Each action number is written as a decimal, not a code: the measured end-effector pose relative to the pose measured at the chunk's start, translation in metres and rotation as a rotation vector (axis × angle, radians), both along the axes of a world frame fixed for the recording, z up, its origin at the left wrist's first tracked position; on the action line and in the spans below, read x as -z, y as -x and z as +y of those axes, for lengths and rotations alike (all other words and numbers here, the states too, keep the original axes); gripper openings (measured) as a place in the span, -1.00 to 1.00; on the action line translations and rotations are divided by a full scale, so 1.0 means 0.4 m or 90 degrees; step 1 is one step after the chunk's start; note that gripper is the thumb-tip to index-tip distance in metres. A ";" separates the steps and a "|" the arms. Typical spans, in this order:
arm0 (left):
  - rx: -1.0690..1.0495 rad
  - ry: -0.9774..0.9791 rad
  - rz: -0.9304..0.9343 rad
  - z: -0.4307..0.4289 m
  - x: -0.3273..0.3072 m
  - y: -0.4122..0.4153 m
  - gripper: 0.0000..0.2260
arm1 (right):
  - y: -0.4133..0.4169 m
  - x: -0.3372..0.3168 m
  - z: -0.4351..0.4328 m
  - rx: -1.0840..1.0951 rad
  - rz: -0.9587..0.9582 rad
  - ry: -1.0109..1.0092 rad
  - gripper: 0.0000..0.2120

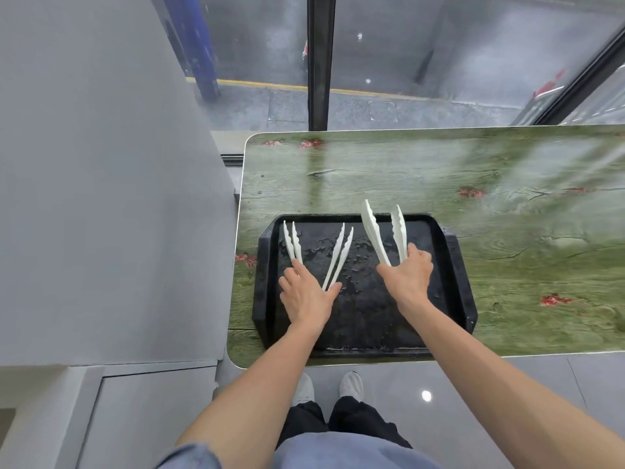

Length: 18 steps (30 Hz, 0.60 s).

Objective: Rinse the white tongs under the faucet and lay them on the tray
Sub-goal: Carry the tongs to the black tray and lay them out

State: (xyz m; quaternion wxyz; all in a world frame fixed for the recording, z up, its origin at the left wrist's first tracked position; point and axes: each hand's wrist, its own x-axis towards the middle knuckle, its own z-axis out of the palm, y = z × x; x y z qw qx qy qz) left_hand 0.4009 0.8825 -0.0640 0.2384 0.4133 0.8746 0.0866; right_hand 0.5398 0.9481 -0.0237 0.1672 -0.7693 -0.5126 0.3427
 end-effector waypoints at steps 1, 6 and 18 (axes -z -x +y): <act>-0.005 0.008 0.017 0.006 0.005 -0.011 -0.07 | -0.014 0.010 0.004 0.003 -0.004 -0.001 -0.40; -0.039 0.027 0.060 0.017 0.023 -0.042 -0.07 | -0.055 0.056 0.013 -0.006 -0.035 -0.012 -0.32; -0.099 0.006 -0.007 0.017 -0.002 -0.062 -0.21 | -0.089 0.116 0.023 -0.046 -0.037 -0.029 -0.25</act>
